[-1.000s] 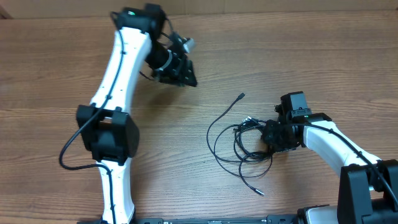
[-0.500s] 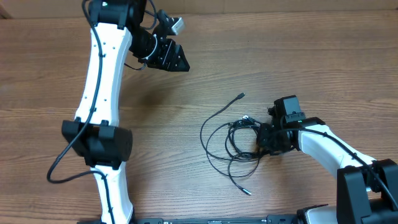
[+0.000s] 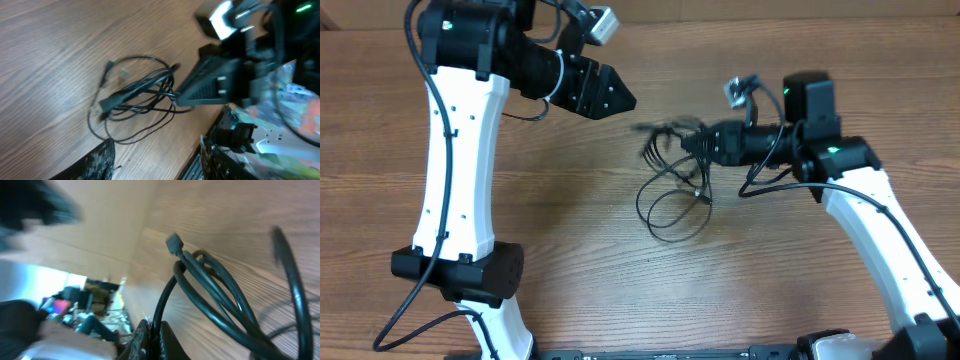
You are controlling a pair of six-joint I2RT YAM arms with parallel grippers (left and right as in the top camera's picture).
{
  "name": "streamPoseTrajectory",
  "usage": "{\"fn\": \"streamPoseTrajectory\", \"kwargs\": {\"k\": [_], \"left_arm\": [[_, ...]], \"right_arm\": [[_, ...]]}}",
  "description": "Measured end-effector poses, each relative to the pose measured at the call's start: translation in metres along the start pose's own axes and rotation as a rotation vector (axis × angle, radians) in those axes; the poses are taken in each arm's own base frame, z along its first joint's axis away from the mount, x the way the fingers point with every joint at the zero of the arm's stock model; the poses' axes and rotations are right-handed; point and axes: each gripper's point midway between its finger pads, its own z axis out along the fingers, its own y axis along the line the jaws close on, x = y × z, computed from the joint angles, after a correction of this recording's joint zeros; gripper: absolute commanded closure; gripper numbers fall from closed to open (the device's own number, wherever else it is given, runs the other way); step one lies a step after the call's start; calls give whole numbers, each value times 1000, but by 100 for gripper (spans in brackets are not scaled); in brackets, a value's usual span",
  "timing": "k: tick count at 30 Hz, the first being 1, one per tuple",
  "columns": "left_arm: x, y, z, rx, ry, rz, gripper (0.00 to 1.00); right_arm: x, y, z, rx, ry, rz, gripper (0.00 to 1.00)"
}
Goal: Untangle cables
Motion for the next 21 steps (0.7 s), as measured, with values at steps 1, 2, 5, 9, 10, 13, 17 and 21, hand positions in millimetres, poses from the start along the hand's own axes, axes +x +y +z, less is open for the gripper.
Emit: {"fn": "streamPoseTrajectory", "kwargs": {"k": [1,2,5,9,10,13,17,21], "left_arm": [[0,-1,1,5,2,2,42],[0,-4,2,10,5,8,42],[1,-9,6,21,11,38,42],[2,-10,11,-4,27,134,42],[2,-9,13,-16,34,158,42],[6,-11,22,-22,63,231,41],[11,-7,49,12,104,340,40],[12,9,79,28,118,382,39]], "right_arm": [[-3,9,-2,-19,-4,-2,96],[-6,16,-5,-33,-7,5,96],[-7,21,-6,-46,-5,58,96],[-6,21,-6,-46,-2,129,96],[-6,21,-6,-46,-1,140,96],[-6,21,-6,-47,0,159,96],[-5,24,-6,-62,10,172,96],[-3,28,-7,-83,22,172,96]]}}
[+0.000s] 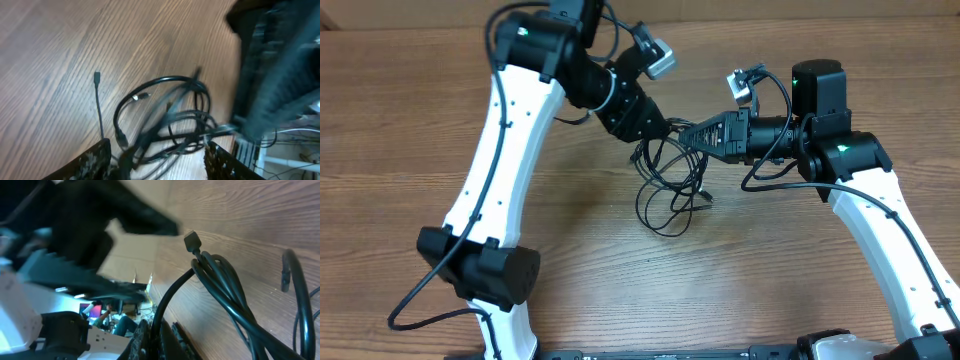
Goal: Untangle cables
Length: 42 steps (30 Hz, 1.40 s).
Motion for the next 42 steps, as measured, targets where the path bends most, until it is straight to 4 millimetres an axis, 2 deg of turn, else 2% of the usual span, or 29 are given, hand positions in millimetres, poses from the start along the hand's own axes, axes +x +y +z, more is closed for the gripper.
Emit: {"fn": "streamPoseTrajectory", "kwargs": {"k": [4,8,17,20,28,33,38,41,42], "left_arm": [[5,14,19,1,0,3,34],[4,24,29,-8,-17,9,32],[7,39,53,-9,-36,-77,37],[3,52,59,-37,-52,-161,36],[9,99,59,-270,-64,-486,35],[15,116,53,-382,-69,-589,36],[23,128,49,-463,-60,-637,43],[31,137,47,-523,-42,-655,66],[34,143,46,-558,-35,-666,70]], "right_arm": [[3,4,0,-24,17,-19,96],[6,9,0,-53,36,-27,96],[10,18,-1,-103,61,-62,96],[11,21,-2,-120,70,-68,96],[15,26,-3,-148,88,-74,96],[16,27,-3,-157,93,-78,96],[20,39,-8,-171,89,-108,96],[25,54,-16,-185,80,-145,96],[27,61,-20,-190,73,-160,96]]}}
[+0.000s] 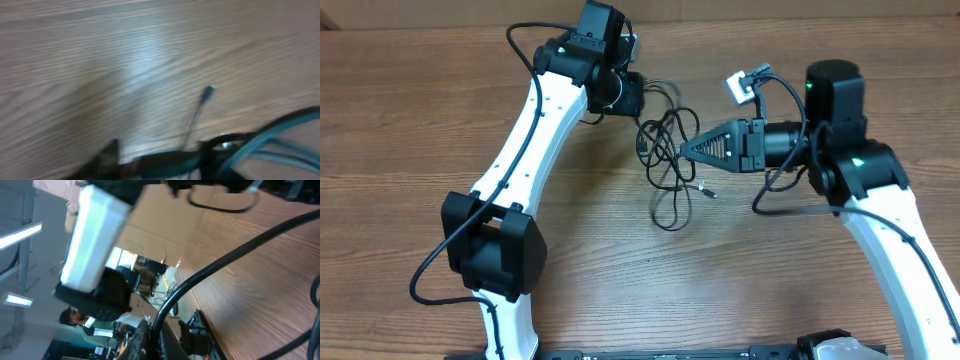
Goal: Untangle cables
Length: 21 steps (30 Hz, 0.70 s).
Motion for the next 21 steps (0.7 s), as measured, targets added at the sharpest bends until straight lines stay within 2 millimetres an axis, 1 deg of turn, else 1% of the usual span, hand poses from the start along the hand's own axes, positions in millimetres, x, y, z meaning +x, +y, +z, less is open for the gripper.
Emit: {"fn": "streamPoseTrajectory", "kwargs": {"k": [1,2,3,5,7,9,11,13,15,17,18,19,20,21], "left_arm": [[-1,4,1,-21,-3,-2,76],[-1,10,2,-54,-7,-13,87],[-2,14,3,-79,-11,-18,96],[-4,23,2,-119,-23,-30,96],[-7,31,1,-137,-34,-48,96],[-10,43,-1,-147,-39,-70,96],[-13,62,-5,-161,-46,-106,96],[-16,82,-9,-158,-52,-150,96],[-18,97,-13,-149,-55,-181,96],[-20,109,-20,-130,-64,-196,96],[-21,108,-24,-116,-71,-192,96],[-23,103,-30,-90,-82,-175,96],[-24,97,-37,-66,-93,-160,96],[-26,88,-46,-37,-108,-138,96]], "right_arm": [[1,5,-2,-1,-6,-9,96],[2,12,-6,0,-16,-15,96],[3,16,-10,3,-26,-15,96],[6,23,-21,27,-60,0,96],[10,21,-32,83,-104,46,96],[18,11,-44,180,-153,126,96],[30,-5,-57,315,-205,207,96],[44,-31,-74,501,-253,299,96],[60,-56,-91,677,-281,397,96],[78,-89,-121,920,-321,507,96],[79,-96,-129,979,-334,519,96],[79,-103,-137,1033,-348,524,96],[77,-106,-140,1059,-353,516,94],[74,-109,-142,1071,-357,498,89]]}}
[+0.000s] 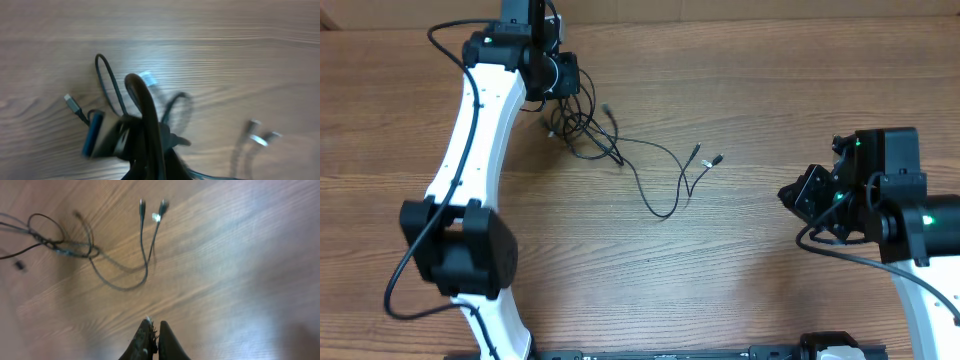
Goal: Untangle cables
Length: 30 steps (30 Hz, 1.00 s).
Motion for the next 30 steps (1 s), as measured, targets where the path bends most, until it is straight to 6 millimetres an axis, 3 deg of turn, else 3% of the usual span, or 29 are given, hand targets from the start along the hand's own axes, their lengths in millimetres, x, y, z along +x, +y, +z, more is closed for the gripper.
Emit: {"fn": "streamPoseTrajectory", "kwargs": {"k": [5,6,8,13,20,28,30], "left_arm": [[-7,-54,-65,186,-109,112,96],[-8,-72,-91,249,-154,149,96],[-6,-90,-119,324,-196,185,96],[8,-119,-159,482,-213,228,96],[33,-147,-166,575,-138,258,96],[47,-170,-162,577,-113,312,96],[48,-171,-162,576,-112,314,96]], "right_arm": [[-17,25,5,-110,-37,-147,42],[-19,37,5,-171,-40,-190,41],[-22,49,6,-226,-40,-236,41],[-25,66,19,-322,9,-285,36],[-26,71,33,-357,58,-292,33],[-30,66,35,-321,38,-310,7],[-30,63,36,-304,35,-311,4]]}}
